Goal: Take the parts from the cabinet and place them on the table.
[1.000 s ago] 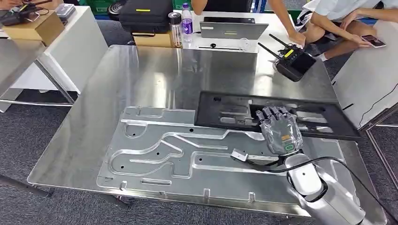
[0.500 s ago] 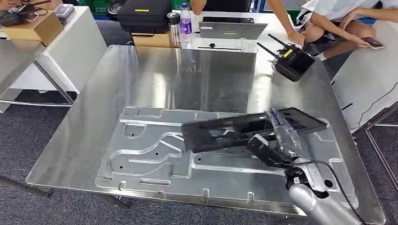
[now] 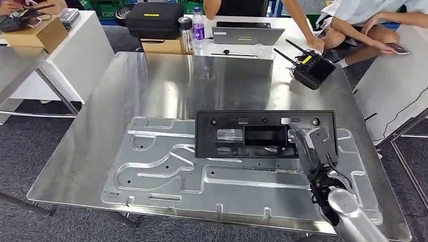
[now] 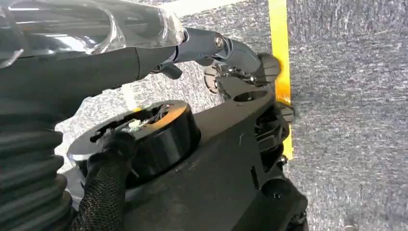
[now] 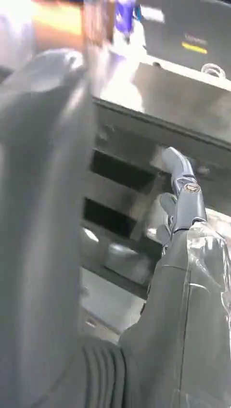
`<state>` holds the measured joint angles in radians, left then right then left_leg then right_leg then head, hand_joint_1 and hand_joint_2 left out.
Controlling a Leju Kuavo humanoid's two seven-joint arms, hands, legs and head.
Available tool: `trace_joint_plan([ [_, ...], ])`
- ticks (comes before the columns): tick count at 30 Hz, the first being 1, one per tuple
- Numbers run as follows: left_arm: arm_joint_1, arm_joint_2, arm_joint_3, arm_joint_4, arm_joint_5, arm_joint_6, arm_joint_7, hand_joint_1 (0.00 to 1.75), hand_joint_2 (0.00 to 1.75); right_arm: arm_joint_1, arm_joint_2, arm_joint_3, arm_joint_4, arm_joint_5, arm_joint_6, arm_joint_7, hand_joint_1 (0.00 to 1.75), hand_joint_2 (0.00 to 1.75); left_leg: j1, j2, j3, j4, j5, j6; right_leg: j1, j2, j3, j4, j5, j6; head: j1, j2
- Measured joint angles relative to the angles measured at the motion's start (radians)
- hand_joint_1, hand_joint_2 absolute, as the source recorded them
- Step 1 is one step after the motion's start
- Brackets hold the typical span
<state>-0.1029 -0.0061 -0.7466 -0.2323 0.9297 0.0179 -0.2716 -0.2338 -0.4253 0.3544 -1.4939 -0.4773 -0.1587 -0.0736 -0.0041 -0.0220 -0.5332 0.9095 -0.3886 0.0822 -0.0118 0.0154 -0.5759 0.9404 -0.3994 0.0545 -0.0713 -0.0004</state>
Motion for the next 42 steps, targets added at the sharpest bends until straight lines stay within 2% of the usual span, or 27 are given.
trace_joint_plan([
  [1, 0.001, 0.0, 0.0, 0.0, 0.002, 0.0, -0.001, 0.0, 0.0, -0.001, 0.005, 0.002, -0.015, -0.005, -0.007, 0.002, 0.0, 0.0, 0.001, 0.001, 0.008, -0.018, 0.008, -0.001, -0.001, -0.004, -0.004, 0.015, -0.018, 0.002, 0.002, 0.0],
  [4, 0.001, 0.001, -0.001, 0.0, 0.009, -0.002, -0.003, 0.0, 0.0, -0.008, 0.014, 0.006, -0.062, 0.002, -0.033, 0.026, 0.0, 0.0, 0.01, 0.003, 0.009, -0.023, 0.009, 0.001, -0.011, -0.005, -0.089, 0.219, -0.13, 0.016, 0.002, 0.0],
  [6, 0.001, 0.001, -0.001, 0.0, 0.01, -0.003, -0.004, 0.0, 0.0, -0.008, 0.019, 0.013, -0.082, 0.005, -0.037, 0.034, 0.0, 0.0, 0.02, 0.003, 0.007, -0.021, 0.005, -0.008, -0.024, -0.006, -0.119, 0.291, -0.142, 0.032, 0.002, 0.0],
  [7, 0.001, 0.001, -0.001, 0.0, 0.01, -0.003, -0.006, 0.0, 0.0, -0.009, 0.021, 0.016, -0.09, 0.005, -0.037, 0.036, 0.0, 0.0, 0.028, 0.002, 0.008, -0.02, 0.003, -0.017, -0.033, -0.009, -0.098, 0.254, -0.111, 0.043, 0.002, 0.0],
  [9, 0.001, 0.0, -0.001, 0.0, 0.015, -0.008, -0.015, 0.0, 0.0, -0.015, 0.024, 0.019, -0.11, 0.009, -0.038, 0.04, 0.0, 0.0, 0.048, 0.001, 0.005, -0.001, -0.009, -0.044, -0.054, -0.016, -0.001, 0.081, -0.028, 0.075, 0.002, 0.0],
  [10, 0.0, 0.002, -0.001, 0.001, 0.017, -0.008, -0.018, 0.0, 0.0, -0.021, 0.025, 0.022, -0.119, 0.014, -0.04, 0.039, 0.0, 0.0, 0.049, 0.002, 0.0, 0.017, -0.021, -0.061, -0.063, -0.018, 0.037, 0.007, -0.035, 0.096, 0.002, 0.0],
  [11, -0.001, 0.01, 0.0, 0.002, 0.021, -0.008, -0.019, 0.0, 0.0, -0.029, 0.033, 0.026, -0.124, 0.013, -0.047, 0.025, 0.0, 0.0, 0.045, -0.001, -0.012, 0.024, -0.028, -0.074, -0.05, -0.001, 0.031, 0.043, -0.035, 0.088, 0.005, 0.0],
  [13, 0.0, 0.003, 0.0, 0.003, 0.027, -0.006, -0.018, 0.0, 0.0, -0.027, 0.034, 0.024, -0.164, 0.001, -0.069, -0.009, 0.0, 0.0, 0.043, -0.004, -0.019, 0.052, -0.036, -0.086, -0.056, 0.004, 0.01, 0.061, -0.061, 0.037, -0.007, 0.0],
  [15, 0.001, 0.005, 0.0, 0.003, 0.031, -0.005, -0.008, 0.0, 0.0, -0.03, 0.042, 0.024, -0.225, -0.01, -0.085, -0.035, 0.0, 0.0, 0.049, -0.004, -0.027, 0.055, -0.037, -0.094, -0.056, 0.001, -0.004, 0.074, -0.059, 0.02, -0.011, 0.0],
  [16, 0.0, 0.005, 0.0, 0.003, 0.033, -0.003, -0.004, 0.0, 0.0, -0.038, 0.043, 0.023, -0.264, -0.014, -0.094, -0.039, 0.0, 0.0, 0.05, 0.003, -0.036, 0.077, -0.058, -0.094, -0.052, 0.001, -0.007, 0.074, -0.058, 0.011, -0.012, 0.0],
  [19, -0.001, 0.005, 0.001, 0.003, 0.047, -0.002, -0.003, 0.0, 0.0, -0.064, 0.049, 0.011, -0.398, 0.012, -0.145, -0.026, 0.0, 0.0, 0.043, 0.008, -0.132, 0.316, -0.186, -0.085, -0.038, -0.002, -0.011, 0.073, -0.053, 0.003, -0.018, 0.0],
  [21, -0.001, 0.004, 0.004, 0.003, 0.056, -0.002, -0.007, 0.0, 0.0, -0.067, 0.055, 0.008, -0.478, 0.04, -0.168, -0.039, 0.0, 0.0, 0.032, 0.007, -0.165, 0.402, -0.206, -0.072, -0.02, -0.01, -0.01, 0.073, -0.053, -0.005, -0.019, 0.0],
  [22, 0.0, 0.002, 0.005, 0.003, 0.063, -0.002, -0.012, 0.0, 0.0, -0.067, 0.059, 0.008, -0.522, 0.061, -0.184, -0.053, 0.0, 0.0, 0.022, 0.008, -0.154, 0.382, -0.185, -0.06, -0.009, -0.009, -0.01, 0.073, -0.052, -0.009, -0.02, 0.0],
  [23, 0.002, 0.002, 0.005, 0.003, 0.066, -0.001, -0.016, 0.0, 0.0, -0.067, 0.066, 0.008, -0.572, 0.084, -0.201, -0.063, 0.0, 0.0, 0.012, 0.007, -0.12, 0.317, -0.146, -0.036, 0.002, -0.009, -0.01, 0.073, -0.052, -0.01, -0.021, 0.0],
  [25, 0.008, 0.003, 0.005, 0.005, 0.072, 0.0, -0.023, 0.0, 0.0, -0.062, 0.075, 0.005, -0.65, 0.133, -0.238, -0.083, 0.0, 0.0, -0.025, 0.0, -0.033, 0.14, -0.073, 0.024, 0.011, -0.009, -0.01, 0.071, -0.049, -0.015, -0.023, 0.0],
  [26, 0.013, 0.011, 0.006, 0.007, 0.076, 0.001, -0.024, 0.0, 0.0, -0.055, 0.081, 0.001, -0.684, 0.156, -0.252, -0.092, 0.0, 0.0, -0.036, 0.006, -0.004, 0.094, -0.083, 0.047, 0.02, -0.009, -0.012, 0.07, -0.048, -0.016, -0.021, 0.0],
  [27, 0.017, 0.004, 0.007, 0.008, 0.081, 0.001, -0.028, 0.0, 0.0, -0.045, 0.083, -0.003, -0.717, 0.167, -0.263, -0.095, 0.0, 0.0, -0.036, 0.014, -0.007, 0.09, -0.066, 0.032, 0.013, -0.01, -0.011, 0.066, -0.043, -0.019, -0.022, 0.0],
  [29, 0.019, 0.001, 0.008, 0.008, 0.088, 0.001, -0.034, 0.0, 0.0, -0.028, 0.092, -0.008, -0.776, 0.195, -0.289, -0.118, 0.0, 0.0, -0.043, 0.01, -0.008, 0.078, -0.06, 0.025, 0.008, -0.012, -0.015, 0.064, -0.035, -0.016, -0.03, 0.0],
  [31, 0.023, 0.0, 0.01, 0.009, 0.101, 0.0, -0.04, 0.0, 0.0, 0.0, 0.098, -0.016, -0.831, 0.229, -0.307, -0.144, 0.0, 0.0, -0.028, 0.016, -0.003, 0.046, -0.035, 0.012, 0.01, -0.011, -0.019, 0.071, -0.046, -0.008, -0.032, 0.0],
  [33, 0.023, -0.002, 0.013, 0.009, 0.106, 0.0, -0.045, 0.0, 0.0, 0.019, 0.101, -0.017, -0.874, 0.257, -0.321, -0.153, 0.0, 0.0, -0.025, 0.018, -0.012, 0.037, -0.021, 0.021, 0.013, -0.01, -0.048, 0.156, -0.136, 0.005, -0.027, 0.0],
  [34, 0.023, -0.003, 0.014, 0.009, 0.111, 0.0, -0.047, 0.0, 0.0, 0.033, 0.104, -0.016, -0.889, 0.27, -0.325, -0.158, 0.0, 0.0, -0.023, 0.019, -0.02, 0.037, -0.015, 0.017, 0.009, -0.01, -0.071, 0.231, -0.185, 0.01, -0.027, 0.0],
  [35, 0.023, -0.005, 0.015, 0.009, 0.116, 0.001, -0.05, 0.0, 0.0, 0.049, 0.108, -0.016, -0.906, 0.282, -0.328, -0.161, 0.0, 0.0, -0.023, 0.02, -0.029, 0.037, -0.008, 0.018, 0.006, -0.011, -0.089, 0.299, -0.219, 0.014, -0.027, 0.0],
  [36, 0.024, -0.005, 0.017, 0.009, 0.12, 0.001, -0.054, 0.0, 0.0, 0.062, 0.11, -0.015, -0.92, 0.292, -0.332, -0.164, 0.0, 0.0, -0.021, 0.02, -0.039, 0.038, -0.001, 0.016, 0.004, -0.011, -0.095, 0.336, -0.228, 0.017, -0.027, 0.0],
  [38, 0.024, -0.008, 0.024, 0.009, 0.123, 0.001, -0.058, 0.0, 0.0, 0.076, 0.115, -0.013, -0.94, 0.3, -0.335, -0.168, 0.0, 0.0, -0.018, 0.02, -0.059, 0.039, 0.016, 0.01, -0.001, -0.011, -0.041, 0.28, -0.175, 0.024, -0.027, 0.0],
  [40, 0.024, -0.011, 0.03, 0.009, 0.134, 0.001, -0.063, 0.0, 0.0, 0.086, 0.118, -0.012, -0.956, 0.3, -0.338, -0.172, 0.0, 0.0, -0.014, 0.02, -0.075, 0.041, 0.03, 0.002, -0.004, -0.011, 0.072, 0.113, -0.111, 0.028, -0.027, 0.0],
  [41, 0.024, -0.011, 0.033, 0.009, 0.139, 0.001, -0.068, 0.0, 0.0, 0.089, 0.121, -0.011, -0.964, 0.293, -0.338, -0.18, 0.0, 0.0, -0.018, 0.019, -0.082, 0.045, 0.036, -0.005, -0.006, -0.01, 0.127, 0.023, -0.127, 0.029, -0.028, 0.0],
  [42, 0.025, -0.013, 0.034, 0.01, 0.143, 0.001, -0.072, 0.0, 0.0, 0.095, 0.122, -0.01, -0.969, 0.282, -0.338, -0.187, 0.0, 0.0, -0.017, 0.018, -0.084, 0.045, 0.044, -0.011, 0.003, -0.004, 0.134, 0.005, -0.117, 0.009, -0.034, 0.0],
])
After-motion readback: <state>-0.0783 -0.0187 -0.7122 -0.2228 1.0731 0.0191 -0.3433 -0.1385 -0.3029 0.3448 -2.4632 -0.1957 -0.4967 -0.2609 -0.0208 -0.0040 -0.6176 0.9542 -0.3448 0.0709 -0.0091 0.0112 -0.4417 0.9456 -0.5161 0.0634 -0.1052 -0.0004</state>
